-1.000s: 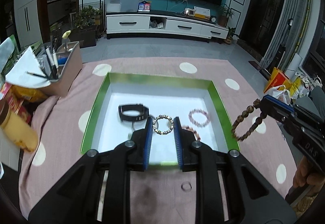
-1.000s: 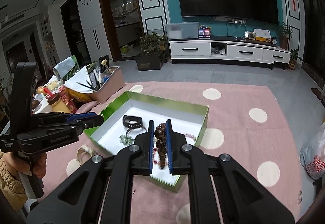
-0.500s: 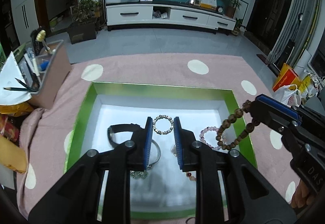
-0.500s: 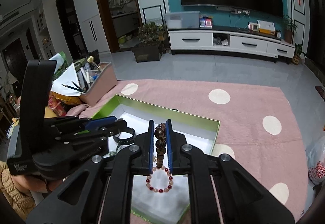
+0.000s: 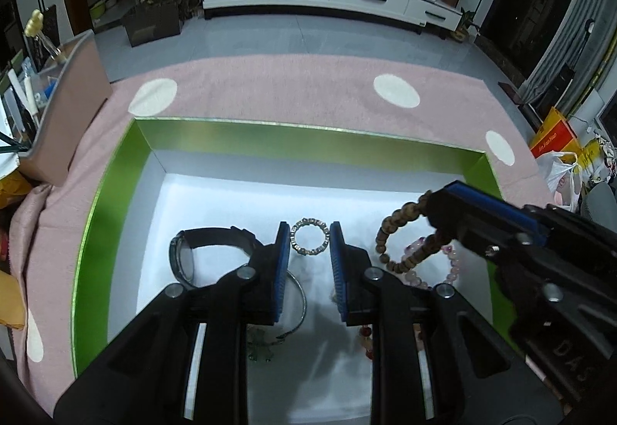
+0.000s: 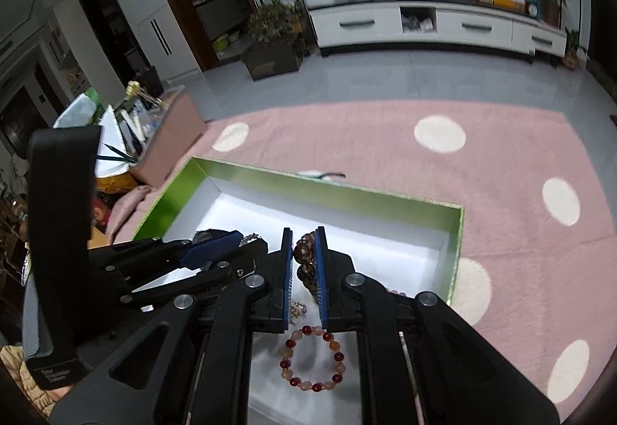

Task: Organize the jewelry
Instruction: 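Carry the silver ring with the left tool while the right tool carries the wooden bracelet over the green box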

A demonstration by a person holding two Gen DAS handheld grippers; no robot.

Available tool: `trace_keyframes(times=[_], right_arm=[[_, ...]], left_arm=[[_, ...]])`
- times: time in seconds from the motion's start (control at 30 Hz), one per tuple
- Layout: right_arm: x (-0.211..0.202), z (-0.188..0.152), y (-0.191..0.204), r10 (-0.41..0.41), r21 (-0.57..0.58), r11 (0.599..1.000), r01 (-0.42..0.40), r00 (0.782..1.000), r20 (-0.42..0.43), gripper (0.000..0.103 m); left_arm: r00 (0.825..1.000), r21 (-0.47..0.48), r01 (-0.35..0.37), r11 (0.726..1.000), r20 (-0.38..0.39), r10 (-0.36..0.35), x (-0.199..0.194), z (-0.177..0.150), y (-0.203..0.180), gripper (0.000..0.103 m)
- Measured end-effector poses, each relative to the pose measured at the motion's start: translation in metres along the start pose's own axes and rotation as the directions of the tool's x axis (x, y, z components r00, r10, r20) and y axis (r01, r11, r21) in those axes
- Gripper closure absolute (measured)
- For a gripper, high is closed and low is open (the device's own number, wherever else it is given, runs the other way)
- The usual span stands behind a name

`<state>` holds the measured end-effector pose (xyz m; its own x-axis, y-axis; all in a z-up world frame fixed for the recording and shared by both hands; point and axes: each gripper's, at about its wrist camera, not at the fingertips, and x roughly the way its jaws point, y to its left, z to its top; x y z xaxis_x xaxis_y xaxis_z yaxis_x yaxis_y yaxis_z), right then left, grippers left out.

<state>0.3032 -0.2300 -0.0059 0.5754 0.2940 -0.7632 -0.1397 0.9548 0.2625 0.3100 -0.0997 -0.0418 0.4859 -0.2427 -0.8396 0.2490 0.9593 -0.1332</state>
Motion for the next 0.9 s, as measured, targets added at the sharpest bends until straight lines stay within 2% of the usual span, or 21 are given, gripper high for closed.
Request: trace_keyframes(times=[0.2, 0.9], right_arm=[[0.019, -0.003, -0.010, -0.019, 0.046, 0.999, 0.021, 0.999, -0.051, 0.092], [0.021, -0.001, -0.016, -0.062, 0.062, 0.996, 0.065, 0.997, -0.056, 0.092]], left_arm=[[0.999, -0.009, 0.007, 1.000, -0.036, -0.007, 0.012, 0.001, 0.003, 0.082], [0.998, -0.001, -0.020, 1.000, -0.059, 0.019, 0.017, 0.002, -0.002, 0.082]])
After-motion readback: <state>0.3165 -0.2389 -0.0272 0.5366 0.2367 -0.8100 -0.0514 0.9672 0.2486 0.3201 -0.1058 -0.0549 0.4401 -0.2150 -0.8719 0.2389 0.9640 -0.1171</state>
